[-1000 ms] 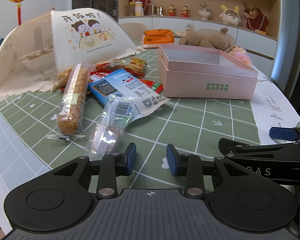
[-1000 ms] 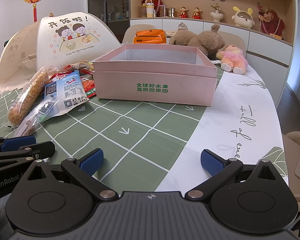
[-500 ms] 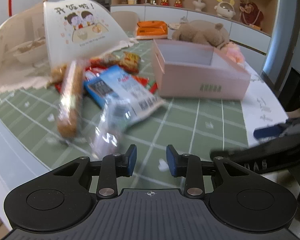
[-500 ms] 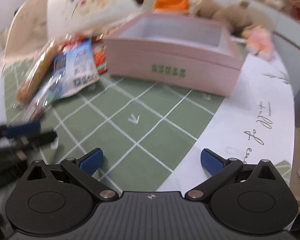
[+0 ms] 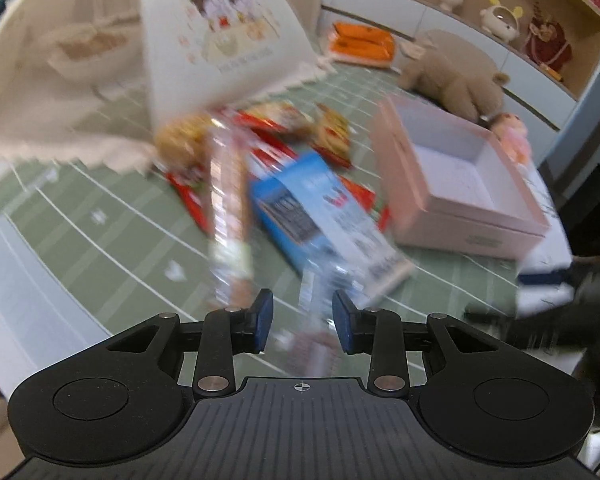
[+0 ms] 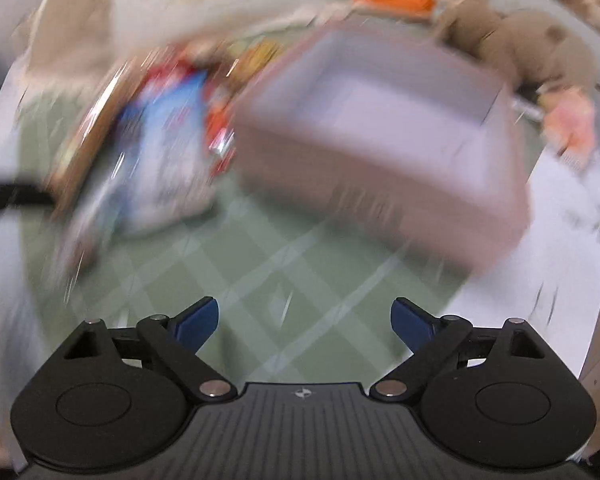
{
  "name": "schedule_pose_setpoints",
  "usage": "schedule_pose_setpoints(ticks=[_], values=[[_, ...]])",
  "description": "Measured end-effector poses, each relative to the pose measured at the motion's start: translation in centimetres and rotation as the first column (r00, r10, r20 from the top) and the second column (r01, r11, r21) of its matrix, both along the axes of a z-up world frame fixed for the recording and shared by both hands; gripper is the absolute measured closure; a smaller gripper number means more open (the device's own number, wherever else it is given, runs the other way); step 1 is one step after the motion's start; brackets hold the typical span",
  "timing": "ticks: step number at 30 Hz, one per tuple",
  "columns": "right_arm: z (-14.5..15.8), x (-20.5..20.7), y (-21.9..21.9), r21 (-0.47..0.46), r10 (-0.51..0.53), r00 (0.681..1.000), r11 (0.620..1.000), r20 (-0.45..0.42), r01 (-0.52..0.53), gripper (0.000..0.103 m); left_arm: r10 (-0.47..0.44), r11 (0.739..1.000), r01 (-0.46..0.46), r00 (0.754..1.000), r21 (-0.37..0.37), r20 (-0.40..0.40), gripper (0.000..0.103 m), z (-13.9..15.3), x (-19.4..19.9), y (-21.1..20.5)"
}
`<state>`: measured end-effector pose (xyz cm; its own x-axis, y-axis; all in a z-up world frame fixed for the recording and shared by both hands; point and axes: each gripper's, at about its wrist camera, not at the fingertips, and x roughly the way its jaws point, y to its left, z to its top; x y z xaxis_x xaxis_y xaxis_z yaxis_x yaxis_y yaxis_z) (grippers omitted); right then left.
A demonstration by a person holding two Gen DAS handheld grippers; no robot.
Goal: Organize snacks
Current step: 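Grasp the clear-wrapped bread stick with the right tool while the left tool grasps the clear barcode packet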
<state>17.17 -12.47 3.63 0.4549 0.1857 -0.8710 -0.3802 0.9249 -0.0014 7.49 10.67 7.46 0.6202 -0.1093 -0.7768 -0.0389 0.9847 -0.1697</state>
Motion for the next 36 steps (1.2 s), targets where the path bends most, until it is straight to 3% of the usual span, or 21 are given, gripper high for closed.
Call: schedule_pose_setpoints(ticks=[3, 5, 8, 12, 15, 18, 20, 22, 24, 25, 30, 33, 36], values=[[0.9, 3.7, 0.2, 0.062, -0.077, 0.997, 0.995, -0.001, 0.077, 0.009, 0.035, 0.999, -0.035, 0.999, 0.003, 0.0, 0.066, 0.4, 0.8, 1.8], [1.0, 5.8, 0.3, 0.121, -0.129, 0.991, 0.984, -0.046, 0.134, 0.009, 0.055, 0.998, -0.055, 0.998, -0.001, -0.001, 0.066, 0.5, 1.4, 2.9], [0.7, 7.8, 1.1, 0.152, -0.193, 0.981, 0.969, -0.017, 0.193, 0.009, 0.068, 0.998, -0.068, 0.998, -0.007, 0.006, 0.066, 0.2, 2.6, 3.7], [0.5, 6.8, 4.8, 0.216, -0.076, 0.997, 0.973, -0.031, 0.081, 0.009, 0.071, 0.997, -0.071, 0.997, -0.017, -0.01, 0.066, -0.8, 4.2, 4.2], [0.4, 3.7, 8.1, 0.234, 0.015, 0.999, 0.972, -0.035, -0.006, 0.009, 0.063, 0.997, -0.065, 0.997, -0.033, -0.035, 0.066, -1.8, 5.4, 4.3], [-1.0, 1.4, 11.3, 0.195, 0.092, 0.995, 0.977, -0.038, -0.083, 0.009, 0.062, 0.998, -0.064, 0.997, -0.029, -0.051, 0.064, -2.5, 6.6, 4.3], [-2.1, 0.8, 12.1, 0.14, 0.083, 0.996, 0.987, -0.028, -0.078, 0.009, 0.049, 0.999, -0.049, 0.997, -0.011, -0.055, 0.065, -2.8, 7.3, 3.9], [-1.9, 0.4, 11.3, 0.147, 0.062, 0.998, 0.987, -0.025, -0.057, 0.016, 0.01, 1.0, -0.009, 0.999, 0.011, -0.044, 0.068, -2.6, 7.6, 2.9], [-1.5, 0.0, 9.4, 0.145, 0.024, 0.999, 0.989, -0.028, -0.02, 0.033, -0.059, 0.998, 0.059, 0.998, 0.005, -0.024, 0.071, -2.4, 7.3, 1.4], [-1.4, -0.2, 8.0, 0.132, -0.002, 1.0, 0.991, -0.031, 0.006, 0.034, -0.096, 0.995, 0.096, 0.995, -0.004, -0.018, 0.072, -2.3, 6.9, 0.5], [-1.9, -2.0, 1.5, 0.026, -0.124, 0.992, 0.992, -0.003, 0.124, 0.034, -0.256, 0.966, 0.255, 0.967, -0.052, -0.012, 0.073, -2.1, 4.1, -4.2], [-1.8, -2.6, -1.4, 0.041, -0.175, 0.984, 0.984, -0.014, 0.175, 0.03, -0.298, 0.949, 0.292, 0.954, -0.121, -0.041, 0.073, -2.7, 2.3, -6.2], [-1.6, -2.7, -2.7, 0.083, -0.191, 0.981, 0.978, -0.024, 0.192, 0.029, -0.323, 0.939, 0.313, 0.945, -0.14, -0.05, 0.073, -3.1, 1.0, -7.6]])
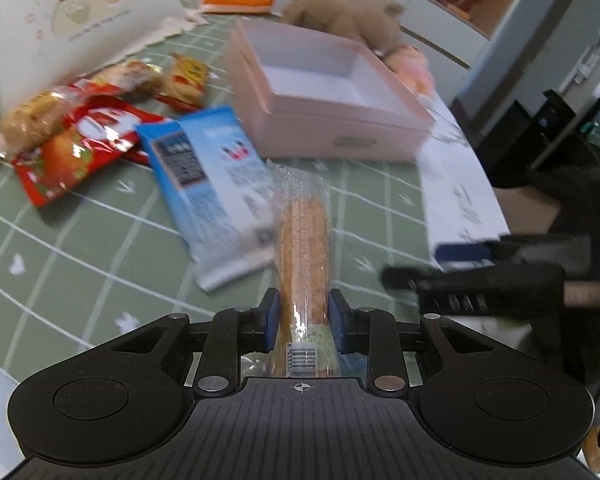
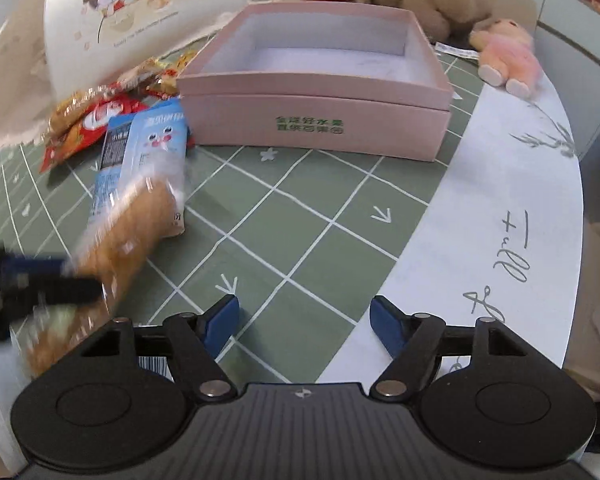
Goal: Organize snacks
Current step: 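Grasp the clear-wrapped bread stick with the right tool while the left tool grasps the clear barcode packet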
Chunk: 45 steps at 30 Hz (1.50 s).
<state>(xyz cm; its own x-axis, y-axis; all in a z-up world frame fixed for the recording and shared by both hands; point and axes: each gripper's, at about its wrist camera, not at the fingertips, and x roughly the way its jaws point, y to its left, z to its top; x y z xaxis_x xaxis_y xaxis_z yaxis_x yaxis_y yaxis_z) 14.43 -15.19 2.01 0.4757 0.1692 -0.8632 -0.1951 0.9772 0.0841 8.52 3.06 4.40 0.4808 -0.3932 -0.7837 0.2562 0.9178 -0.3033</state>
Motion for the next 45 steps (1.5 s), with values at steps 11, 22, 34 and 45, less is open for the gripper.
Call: schedule_pose_setpoints(ticks=[11, 22, 34, 45], values=[[-0.3, -1.0, -0.7, 0.073, 0.014, 1.0, 0.997, -0.015, -0.013, 0.024, 0.123, 0.991, -0.12, 0.991, -0.056, 0.047, 0.072, 1.9, 1.1, 3.1], [0.4, -3.3, -1.3, 0.083, 0.0, 1.0, 0.997, -0.014, 0.001, 0.024, -0.292, 0.932, 0.285, 0.956, 0.223, -0.002, 0.07, 0.5, -0.7, -1.0], [0.9, -2.6, 2.5, 0.128, 0.063, 0.997, 0.99, -0.034, -0.059, 0.024, -0.461, 0.838, 0.45, 0.886, 0.308, -0.04, 0.069, -0.3, -2.3, -1.7], [0.8, -3.4, -1.7, 0.039, -0.04, 0.999, 0.998, -0.009, 0.04, 0.024, -0.299, 0.902, 0.274, 0.954, 0.334, 0.027, 0.054, -1.3, -0.3, -3.3]])
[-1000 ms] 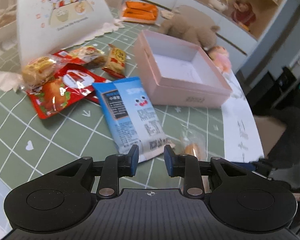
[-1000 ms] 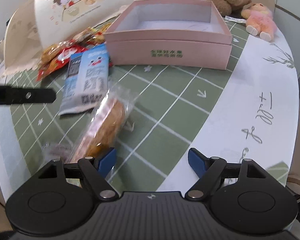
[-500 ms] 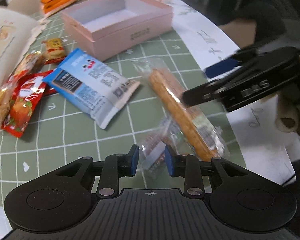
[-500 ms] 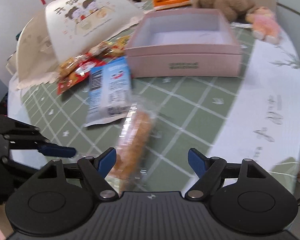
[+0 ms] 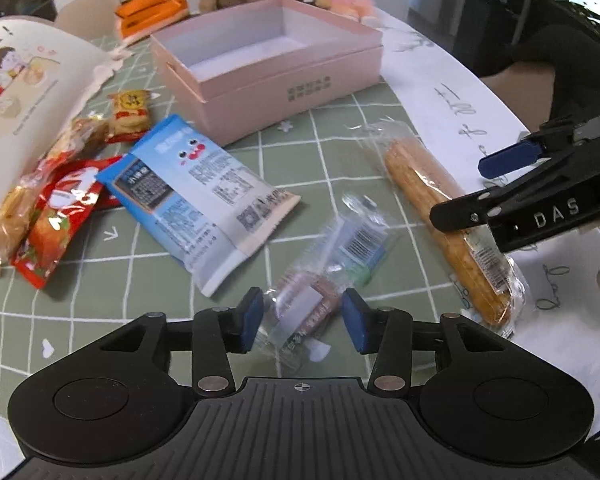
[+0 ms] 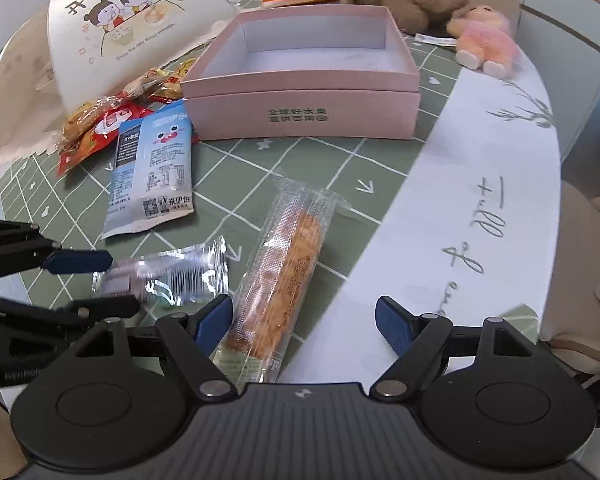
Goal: Organize snacks
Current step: 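Grasp the clear-wrapped bread stick with the right tool while the left tool grasps the clear barcode packet, then carry both snacks over the pink box and open both tools to drop them in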
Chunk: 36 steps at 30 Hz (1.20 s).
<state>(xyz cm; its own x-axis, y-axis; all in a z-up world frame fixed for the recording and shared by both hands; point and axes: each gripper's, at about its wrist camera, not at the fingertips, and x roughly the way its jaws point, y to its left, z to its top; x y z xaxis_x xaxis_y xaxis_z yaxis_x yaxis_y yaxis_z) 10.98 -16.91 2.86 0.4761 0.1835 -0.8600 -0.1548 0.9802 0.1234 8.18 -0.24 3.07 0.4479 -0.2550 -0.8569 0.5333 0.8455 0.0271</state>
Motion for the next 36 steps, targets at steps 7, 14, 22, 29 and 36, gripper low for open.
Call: schedule_pose_setpoints(ticks=[7, 14, 22, 29, 36], values=[[-0.8, 0.0, 0.9, 0.028, 0.043, 0.999, 0.999, -0.018, -0.043, 0.051, 0.031, 0.999, -0.032, 0.999, -0.032, -0.034, 0.052, -0.2, 1.3, -0.5], [2.2, 1.7, 0.6, 0.038, 0.087, 0.996, 0.996, -0.006, -0.086, 0.076, 0.06, 0.99, -0.068, 0.996, -0.127, -0.064, 0.063, -0.5, 3.4, -1.6], [10.3, 5.5, -3.8, 0.096, 0.001, 0.988, 0.995, 0.156, -0.016, 0.076, 0.15, 0.931, -0.085, 0.976, -0.355, 0.16, 0.063, 8.4, 6.1, -1.1], [13.9, 9.0, -3.1, -0.01, -0.027, 0.957, 0.999, 0.289, 0.032, 0.076, 0.32, 0.81, -0.272, 0.947, -0.521, 0.004, 0.061, 7.2, 18.3, -0.4], [11.0, 14.6, -0.3, -0.031, -0.025, 0.949, 0.999, 0.314, 0.037, 0.076, 0.348, 0.79, -0.312, 0.937, -0.527, -0.032, 0.061, 4.5, 18.0, 3.2]])
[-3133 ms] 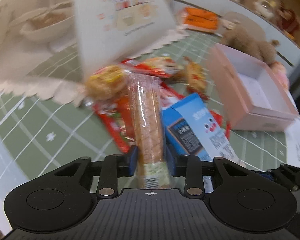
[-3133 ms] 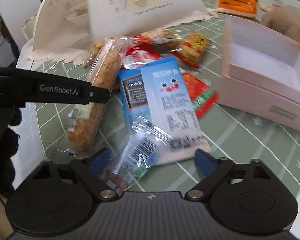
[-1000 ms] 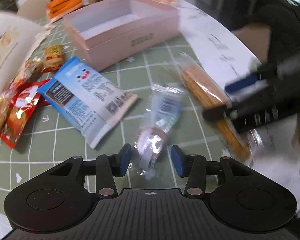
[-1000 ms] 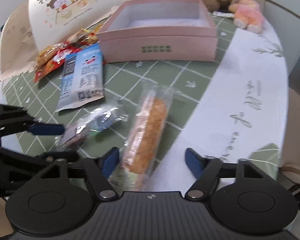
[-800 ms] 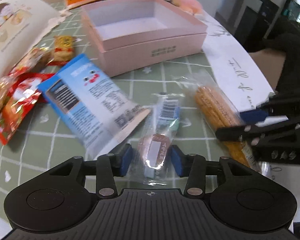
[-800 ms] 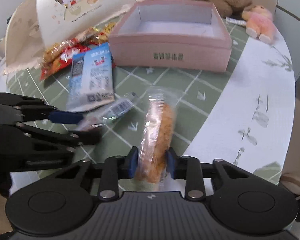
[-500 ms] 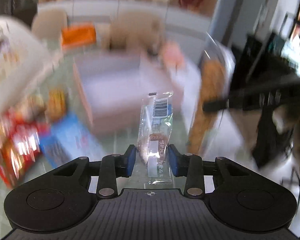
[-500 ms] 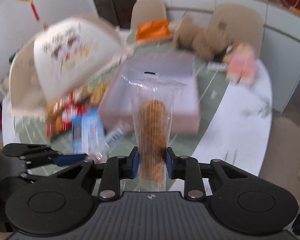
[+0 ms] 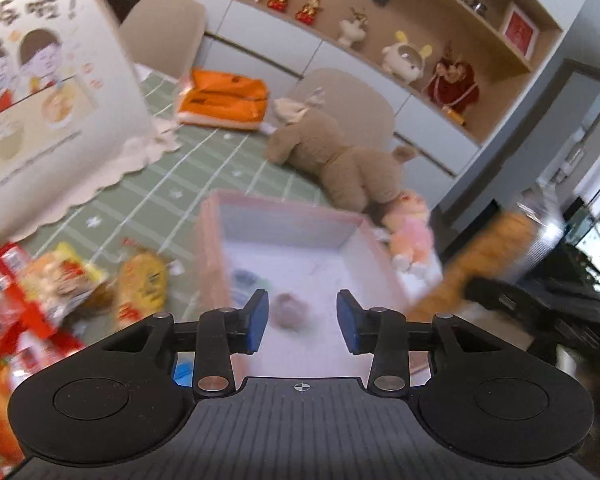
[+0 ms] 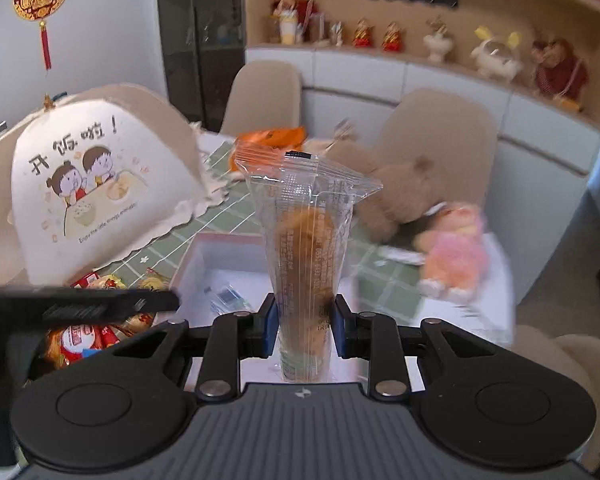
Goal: Organize snacks
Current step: 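Carry both snacks over the pink box and open both tools to drop them in, then grasp the yellow-labelled rice cracker with the left tool while the right tool grasps the red spicy-strip packet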
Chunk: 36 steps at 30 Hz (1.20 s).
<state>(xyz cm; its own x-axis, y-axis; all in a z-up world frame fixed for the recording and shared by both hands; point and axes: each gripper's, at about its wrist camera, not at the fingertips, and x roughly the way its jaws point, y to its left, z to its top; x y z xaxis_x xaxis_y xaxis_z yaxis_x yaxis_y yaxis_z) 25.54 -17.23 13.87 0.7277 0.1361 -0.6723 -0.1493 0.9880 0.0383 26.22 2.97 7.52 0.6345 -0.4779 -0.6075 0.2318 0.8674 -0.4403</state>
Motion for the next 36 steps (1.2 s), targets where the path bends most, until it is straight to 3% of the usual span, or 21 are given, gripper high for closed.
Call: schedule_pose_setpoints(ticks=[1, 3, 6, 9, 16, 18, 21, 25, 31, 36], values=[[-1.0, 1.2, 0.7, 0.01, 0.019, 1.0, 1.0, -0.014, -0.019, 0.076, 0.01, 1.0, -0.01, 1.0, 0.024, -0.003, 0.061, -0.3, -0.2, 0.8], [-3.4, 3.5, 2.4, -0.007, 0.049, 0.998, 0.999, -0.042, -0.05, 0.061, 0.051, 0.997, -0.05, 0.999, 0.053, -0.005, 0.061, -0.3, -0.4, 3.5], [-5.5, 4.5, 4.1, -0.047, 0.031, 0.997, 0.998, -0.065, -0.034, 0.05, 0.106, 0.992, -0.104, 0.994, 0.067, -0.015, 0.061, -0.6, -0.8, 6.7], [-6.2, 3.6, 4.5, 0.008, 0.071, 0.993, 0.997, -0.092, -0.071, 0.044, 0.149, 0.986, -0.145, 0.988, 0.087, -0.032, 0.061, -1.5, -0.6, 8.7], [-6.4, -1.1, 5.7, -0.01, 0.091, 0.993, 0.996, -0.071, -0.091, 0.035, 0.149, 0.987, -0.148, 0.989, 0.064, -0.012, 0.061, -2.2, 2.5, 7.8], [-6.5, -2.6, 5.7, -0.003, 0.088, 0.993, 0.996, -0.079, -0.089, 0.032, 0.146, 0.982, -0.142, 0.989, 0.123, -0.025, 0.061, -2.9, 4.5, 6.5], [-7.0, -3.8, 5.7, 0.0, 0.089, 0.99, 0.996, -0.111, -0.089, 0.031, 0.149, 0.956, -0.129, 0.987, 0.265, -0.059, 0.062, -4.3, 6.2, 4.7], [-7.9, -5.0, 5.4, -0.015, 0.089, 0.986, 0.996, -0.139, -0.092, 0.031, 0.092, 0.939, -0.077, 0.995, 0.334, -0.03, 0.06, -4.9, 5.5, 4.0], [-7.3, -4.6, 4.8, -0.029, 0.043, 0.995, 0.998, -0.094, -0.046, 0.03, 0.012, 0.958, 0.007, 0.998, 0.287, -0.066, 0.062, -4.9, 1.3, 5.6], [-8.2, -5.0, 6.1, 0.076, 0.109, 0.98, 0.992, -0.165, -0.097, 0.029, 0.007, 0.976, 0.014, 0.996, 0.217, -0.093, 0.062, -4.7, -3.1, 7.8]])
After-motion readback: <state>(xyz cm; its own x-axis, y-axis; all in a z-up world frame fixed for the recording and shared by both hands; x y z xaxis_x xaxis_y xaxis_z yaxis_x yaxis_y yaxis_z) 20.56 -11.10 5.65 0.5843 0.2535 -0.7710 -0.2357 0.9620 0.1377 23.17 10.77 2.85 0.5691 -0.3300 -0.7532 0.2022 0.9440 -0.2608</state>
